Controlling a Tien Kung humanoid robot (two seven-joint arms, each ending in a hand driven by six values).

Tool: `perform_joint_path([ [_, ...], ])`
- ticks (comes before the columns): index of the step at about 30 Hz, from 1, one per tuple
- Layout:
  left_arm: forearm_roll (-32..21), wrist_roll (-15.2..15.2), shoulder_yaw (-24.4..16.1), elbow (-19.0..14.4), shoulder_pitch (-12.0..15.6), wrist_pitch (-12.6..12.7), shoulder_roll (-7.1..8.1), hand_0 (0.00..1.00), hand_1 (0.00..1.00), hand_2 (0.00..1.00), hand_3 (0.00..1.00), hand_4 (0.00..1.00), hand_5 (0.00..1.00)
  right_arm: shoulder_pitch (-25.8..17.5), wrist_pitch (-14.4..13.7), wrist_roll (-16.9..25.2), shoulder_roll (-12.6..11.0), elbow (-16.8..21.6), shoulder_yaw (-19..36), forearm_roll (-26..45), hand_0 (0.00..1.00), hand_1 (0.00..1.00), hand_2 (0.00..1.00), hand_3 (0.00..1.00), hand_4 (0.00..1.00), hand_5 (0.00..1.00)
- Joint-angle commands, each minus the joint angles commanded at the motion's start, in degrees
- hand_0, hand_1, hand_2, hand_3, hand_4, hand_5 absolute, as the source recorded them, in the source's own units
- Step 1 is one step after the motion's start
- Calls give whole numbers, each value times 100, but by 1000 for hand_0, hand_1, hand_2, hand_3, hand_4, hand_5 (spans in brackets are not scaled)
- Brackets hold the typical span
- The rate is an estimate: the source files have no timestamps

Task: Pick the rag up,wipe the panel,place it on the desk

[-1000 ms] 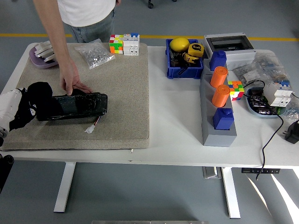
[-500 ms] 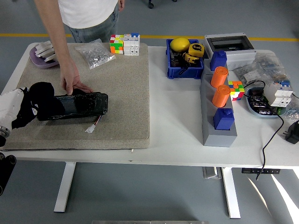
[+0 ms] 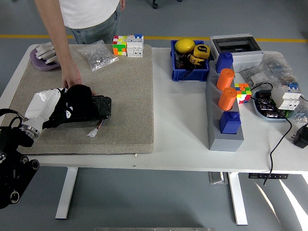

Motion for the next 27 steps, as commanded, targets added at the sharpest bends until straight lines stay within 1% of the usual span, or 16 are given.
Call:
perform_joint_path([
  [2,-40,-4,125,-2,-45,3,-15,265,150,580,371,2,2,4,5,7,0,0,3,-9,751,657,691,592,998,516],
  [7,-82,23,606,-16,-159,-18,-60,266,151,580,372,2,2,13,8,11,-1,0,-5,2,749,656,691,593,998,518],
  [11,-167,14,921,-93,-234,-14,-133,266,152,580,373,2,2,17,4,1,-8,0,-26,25,750,656,691,594,998,518],
  [15,-202,16,1096,-164,-290,-10,-169,266,152,580,373,2,2,28,4,4,-13,0,-25,26,750,656,691,594,998,518],
  [20,-229,12,1176,-201,-322,-4,-193,261,151,580,373,2,2,31,11,8,-7,0,-38,28,750,656,691,594,998,519],
  [24,-244,-12,1104,-161,-297,11,-186,260,151,580,373,2,2,24,14,9,-2,0,-43,35,750,655,691,595,998,520],
  [27,-260,-30,1042,-97,-260,28,-145,260,151,580,373,2,2,19,16,9,-5,0,-46,38,750,655,691,595,998,520],
])
